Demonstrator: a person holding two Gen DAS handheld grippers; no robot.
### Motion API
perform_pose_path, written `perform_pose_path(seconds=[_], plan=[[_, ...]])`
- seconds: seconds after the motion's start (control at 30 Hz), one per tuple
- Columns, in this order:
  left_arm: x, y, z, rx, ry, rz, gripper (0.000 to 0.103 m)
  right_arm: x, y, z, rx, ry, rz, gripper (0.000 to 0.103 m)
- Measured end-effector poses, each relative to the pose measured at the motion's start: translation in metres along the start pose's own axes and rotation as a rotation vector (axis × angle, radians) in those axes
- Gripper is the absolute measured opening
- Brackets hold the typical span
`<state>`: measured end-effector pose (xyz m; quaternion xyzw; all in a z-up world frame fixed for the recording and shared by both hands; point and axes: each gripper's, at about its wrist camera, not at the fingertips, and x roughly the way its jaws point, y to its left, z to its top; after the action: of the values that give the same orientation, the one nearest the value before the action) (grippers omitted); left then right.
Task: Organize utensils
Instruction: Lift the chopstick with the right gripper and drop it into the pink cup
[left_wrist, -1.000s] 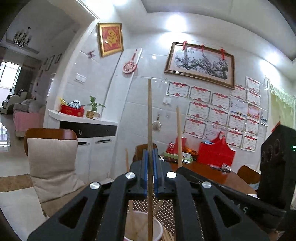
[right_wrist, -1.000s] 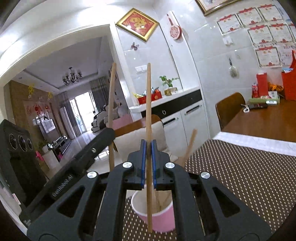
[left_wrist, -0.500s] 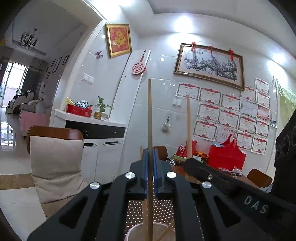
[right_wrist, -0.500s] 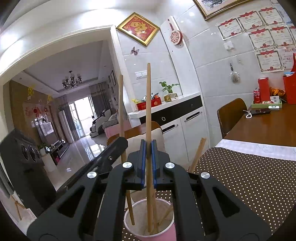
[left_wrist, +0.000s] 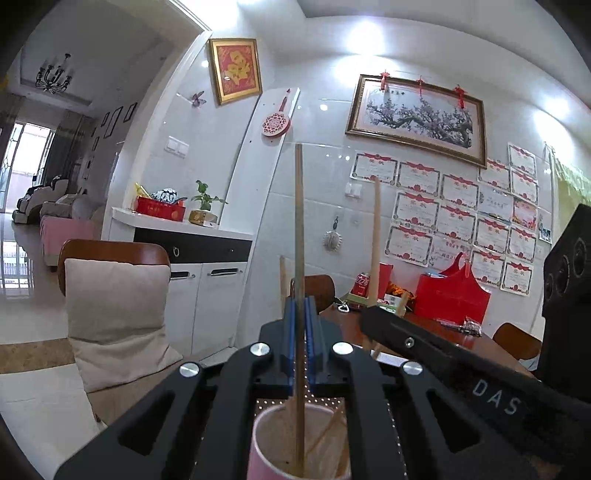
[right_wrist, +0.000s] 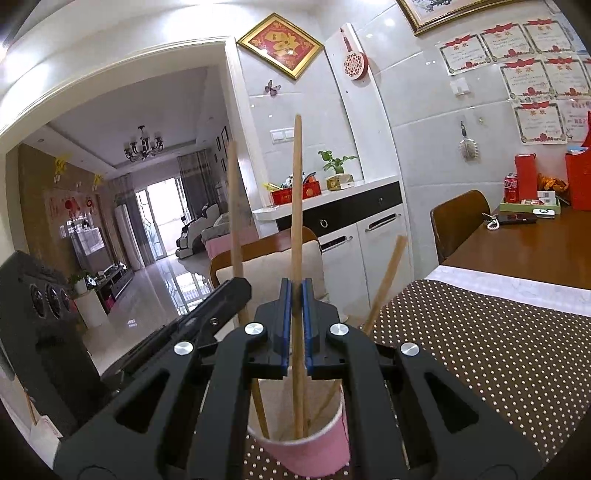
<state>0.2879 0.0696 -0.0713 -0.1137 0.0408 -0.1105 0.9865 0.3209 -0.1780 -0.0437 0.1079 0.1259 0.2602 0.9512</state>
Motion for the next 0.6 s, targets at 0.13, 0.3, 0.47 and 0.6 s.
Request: perform_pose_path(seconds=[0.13,0.3,0.47,0.6], plan=[[-0.008,-0.002,-0.004,0.008,0.025,-0.005,0.005,-0.011,0.0,-0.005,-0.005,0.016,-0.011,0.006],[-0.015,-0.005,-0.008,0.014,0.048,-0.006,0.005,-0.021,0.0,-0.012,-0.008,0.04,-0.028,0.006],[-0.022,-0.009,-0.009,0.026,0.06,0.0,0.006,-0.026,0.001,-0.017,-0.004,0.058,-0.038,0.006],[-0.025,-0.011,-0.008,0.028,0.075,0.007,0.006,-0.029,0.003,-0.02,-0.003,0.065,-0.04,0.006]])
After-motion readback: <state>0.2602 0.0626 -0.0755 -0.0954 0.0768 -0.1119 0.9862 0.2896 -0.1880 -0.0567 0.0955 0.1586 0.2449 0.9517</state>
